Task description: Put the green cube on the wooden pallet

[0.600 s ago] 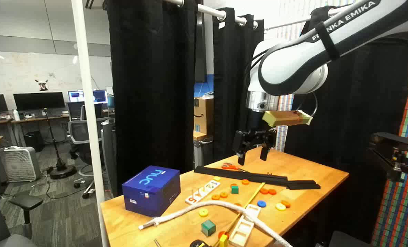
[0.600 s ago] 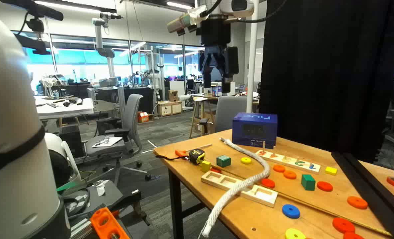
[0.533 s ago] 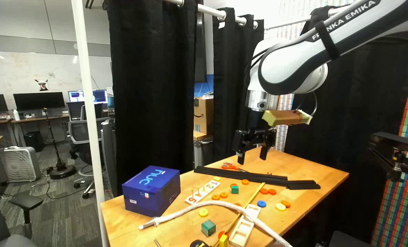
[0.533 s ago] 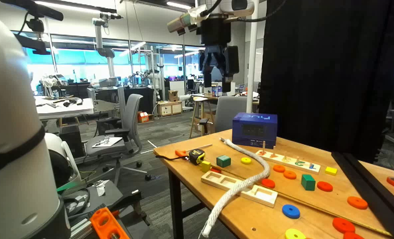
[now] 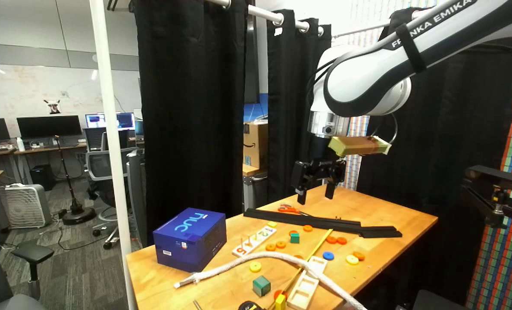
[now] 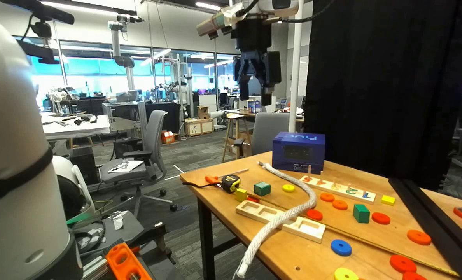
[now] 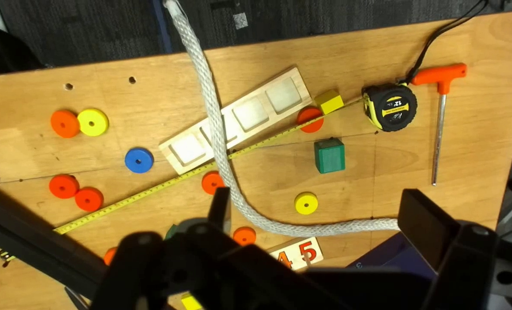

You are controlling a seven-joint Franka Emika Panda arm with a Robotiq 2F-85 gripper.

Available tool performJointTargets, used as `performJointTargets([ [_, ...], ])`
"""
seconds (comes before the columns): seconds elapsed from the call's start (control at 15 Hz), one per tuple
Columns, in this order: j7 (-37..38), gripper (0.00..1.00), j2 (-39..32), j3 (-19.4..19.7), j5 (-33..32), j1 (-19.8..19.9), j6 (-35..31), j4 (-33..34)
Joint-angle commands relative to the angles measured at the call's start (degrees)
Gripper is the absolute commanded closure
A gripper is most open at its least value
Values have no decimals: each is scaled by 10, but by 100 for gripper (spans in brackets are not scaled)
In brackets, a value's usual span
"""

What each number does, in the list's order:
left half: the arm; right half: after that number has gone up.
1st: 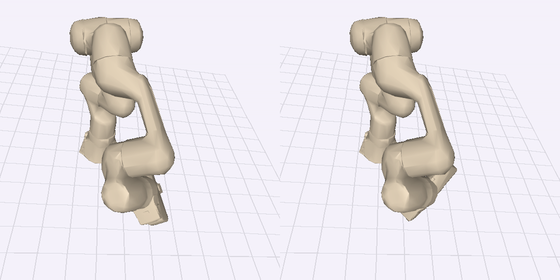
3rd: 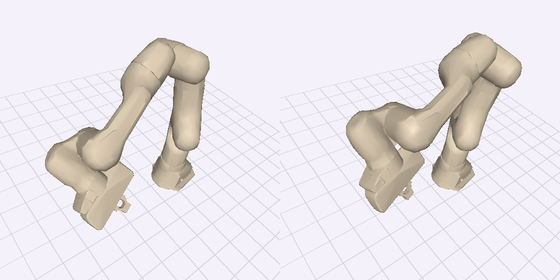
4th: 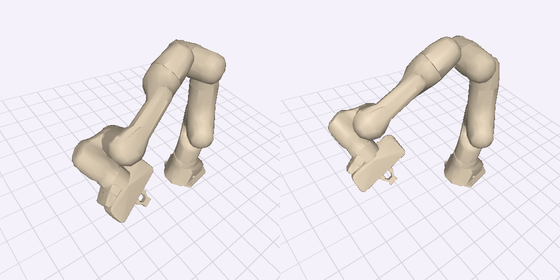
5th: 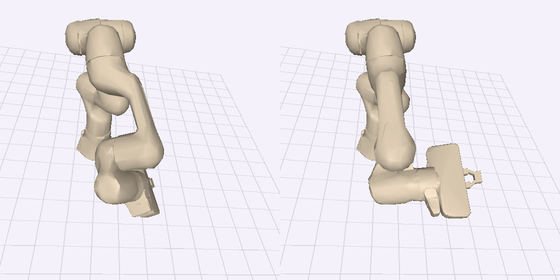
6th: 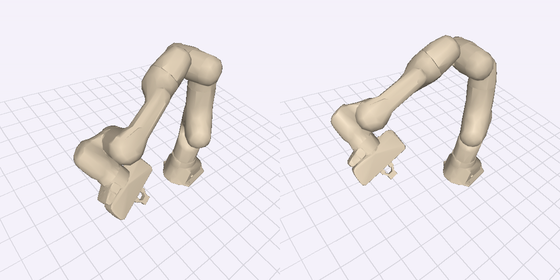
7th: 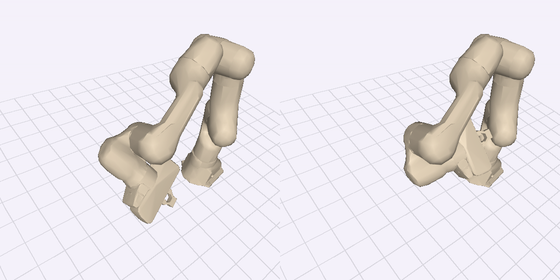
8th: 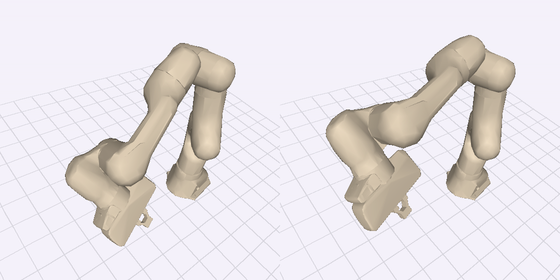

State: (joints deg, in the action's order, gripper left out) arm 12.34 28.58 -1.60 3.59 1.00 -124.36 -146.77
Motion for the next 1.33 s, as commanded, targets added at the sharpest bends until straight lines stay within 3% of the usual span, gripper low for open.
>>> performJointTargets([
  [0.0, -61, 0, -15, 7, -24, 0, 16, 13],
  [0.33, -202, 0, -64, 29, -82, -4, 7, 32],
  [0.67, -309, 0, -161, 48, -182, 10, -64, 49],
  [1.07, -377, 0, -293, 71, -333, 40, -206, 89],
  [1.27, -425, 0, -359, 82, -312, 53, -286, 117],
])
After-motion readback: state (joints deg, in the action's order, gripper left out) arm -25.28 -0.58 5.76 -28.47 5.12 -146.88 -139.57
